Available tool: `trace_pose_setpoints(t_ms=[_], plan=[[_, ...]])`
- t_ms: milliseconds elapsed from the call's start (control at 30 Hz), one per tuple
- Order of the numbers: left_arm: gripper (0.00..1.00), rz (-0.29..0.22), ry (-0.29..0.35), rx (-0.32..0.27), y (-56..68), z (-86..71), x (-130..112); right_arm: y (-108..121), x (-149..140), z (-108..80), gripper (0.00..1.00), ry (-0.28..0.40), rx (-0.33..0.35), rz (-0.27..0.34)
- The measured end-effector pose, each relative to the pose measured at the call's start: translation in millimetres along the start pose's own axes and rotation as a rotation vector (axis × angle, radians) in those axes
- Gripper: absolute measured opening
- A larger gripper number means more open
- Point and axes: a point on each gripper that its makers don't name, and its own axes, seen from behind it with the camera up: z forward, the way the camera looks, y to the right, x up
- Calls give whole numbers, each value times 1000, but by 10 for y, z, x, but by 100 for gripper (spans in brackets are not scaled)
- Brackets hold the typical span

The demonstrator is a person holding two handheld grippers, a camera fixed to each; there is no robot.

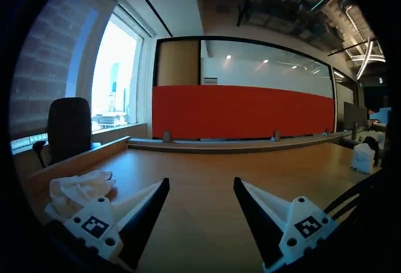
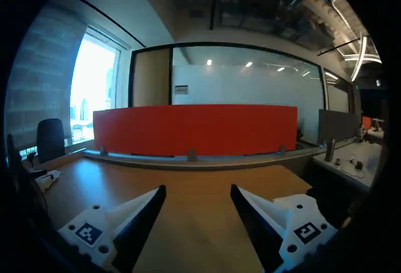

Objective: Fold towel

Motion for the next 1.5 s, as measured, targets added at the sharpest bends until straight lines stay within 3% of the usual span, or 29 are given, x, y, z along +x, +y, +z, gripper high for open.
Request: trace_pose_setpoints(t_ms=[200, 467, 900, 1500], plan=[[95, 3, 7, -6, 71, 5, -44, -4, -65, -1, 100, -6, 2, -10], [95, -8, 3, 5, 74, -6, -112, -28, -103, 2, 100, -8, 10, -12], [95, 7, 12, 1, 113, 20, -20, -112, -86, 44, 100, -13, 21, -25], [95, 2, 21, 6, 63, 79, -54, -166, -62, 50, 100, -7, 20, -31]])
